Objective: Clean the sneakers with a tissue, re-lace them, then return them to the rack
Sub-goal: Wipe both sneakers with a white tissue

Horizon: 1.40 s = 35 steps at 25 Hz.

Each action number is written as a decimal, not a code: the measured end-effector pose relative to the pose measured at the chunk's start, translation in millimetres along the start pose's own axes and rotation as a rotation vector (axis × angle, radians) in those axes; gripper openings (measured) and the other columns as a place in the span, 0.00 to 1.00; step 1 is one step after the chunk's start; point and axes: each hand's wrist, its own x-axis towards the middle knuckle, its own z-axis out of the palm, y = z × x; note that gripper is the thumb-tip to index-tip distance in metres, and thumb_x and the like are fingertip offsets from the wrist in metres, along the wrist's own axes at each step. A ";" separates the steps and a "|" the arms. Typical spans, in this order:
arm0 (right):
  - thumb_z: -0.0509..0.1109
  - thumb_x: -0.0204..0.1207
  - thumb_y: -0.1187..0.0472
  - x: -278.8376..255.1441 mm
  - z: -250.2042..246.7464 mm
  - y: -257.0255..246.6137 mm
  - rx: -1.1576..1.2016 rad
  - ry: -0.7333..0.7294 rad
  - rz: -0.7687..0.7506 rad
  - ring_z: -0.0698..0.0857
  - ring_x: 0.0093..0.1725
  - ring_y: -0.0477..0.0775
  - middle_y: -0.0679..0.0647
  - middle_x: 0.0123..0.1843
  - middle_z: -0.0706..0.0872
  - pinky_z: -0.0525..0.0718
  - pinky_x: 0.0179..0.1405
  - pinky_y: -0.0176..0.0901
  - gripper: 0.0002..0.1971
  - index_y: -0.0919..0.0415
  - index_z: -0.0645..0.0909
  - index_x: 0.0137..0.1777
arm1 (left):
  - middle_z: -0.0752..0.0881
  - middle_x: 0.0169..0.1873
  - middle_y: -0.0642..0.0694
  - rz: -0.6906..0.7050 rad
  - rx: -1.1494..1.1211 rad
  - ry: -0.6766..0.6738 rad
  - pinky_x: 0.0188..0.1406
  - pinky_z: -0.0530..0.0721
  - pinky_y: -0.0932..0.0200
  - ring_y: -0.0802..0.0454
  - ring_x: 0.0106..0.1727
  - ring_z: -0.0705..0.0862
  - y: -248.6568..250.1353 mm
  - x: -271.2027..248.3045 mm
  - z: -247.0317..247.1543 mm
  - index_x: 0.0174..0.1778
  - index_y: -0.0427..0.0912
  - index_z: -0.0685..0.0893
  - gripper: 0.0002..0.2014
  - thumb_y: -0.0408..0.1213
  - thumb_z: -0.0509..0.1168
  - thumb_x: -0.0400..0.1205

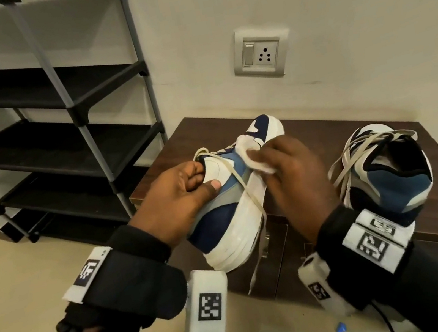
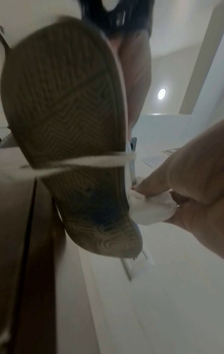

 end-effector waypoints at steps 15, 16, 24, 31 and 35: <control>0.67 0.75 0.62 -31.1 -4.5 -19.2 0.048 -0.128 -0.210 0.84 0.51 0.56 0.55 0.51 0.87 0.79 0.50 0.41 0.11 0.59 0.87 0.53 | 0.86 0.61 0.51 0.017 0.066 0.091 0.67 0.81 0.46 0.56 0.62 0.84 -14.7 -0.2 -3.0 0.68 0.45 0.80 0.16 0.37 0.64 0.84; 0.71 0.72 0.63 -34.9 -5.0 -24.3 0.041 -0.160 -0.300 0.84 0.50 0.57 0.57 0.50 0.87 0.81 0.48 0.42 0.11 0.60 0.88 0.53 | 0.86 0.61 0.51 0.021 0.053 0.083 0.67 0.81 0.48 0.57 0.62 0.84 -15.7 0.0 -3.2 0.68 0.44 0.80 0.16 0.35 0.63 0.84; 0.72 0.71 0.69 20.4 -5.7 23.3 0.070 0.028 0.056 0.84 0.53 0.62 0.58 0.51 0.87 0.77 0.51 0.43 0.10 0.60 0.88 0.50 | 0.83 0.66 0.52 0.079 0.181 0.037 0.68 0.80 0.48 0.56 0.66 0.82 -10.7 -0.7 2.1 0.74 0.45 0.76 0.22 0.44 0.63 0.83; 0.71 0.73 0.64 -16.7 -0.5 -42.6 0.001 -0.075 -0.239 0.83 0.47 0.55 0.58 0.48 0.85 0.82 0.42 0.41 0.13 0.64 0.86 0.56 | 0.88 0.54 0.57 0.167 0.166 0.056 0.62 0.83 0.49 0.61 0.58 0.85 -6.7 -7.3 4.6 0.63 0.51 0.84 0.13 0.41 0.63 0.84; 0.74 0.72 0.65 0.2 -1.5 -18.7 -0.088 -0.111 -0.189 0.82 0.51 0.58 0.59 0.52 0.84 0.81 0.43 0.44 0.14 0.63 0.86 0.58 | 0.88 0.56 0.58 0.166 0.176 0.027 0.63 0.83 0.51 0.64 0.58 0.85 -8.3 -5.7 1.9 0.65 0.51 0.83 0.14 0.42 0.63 0.84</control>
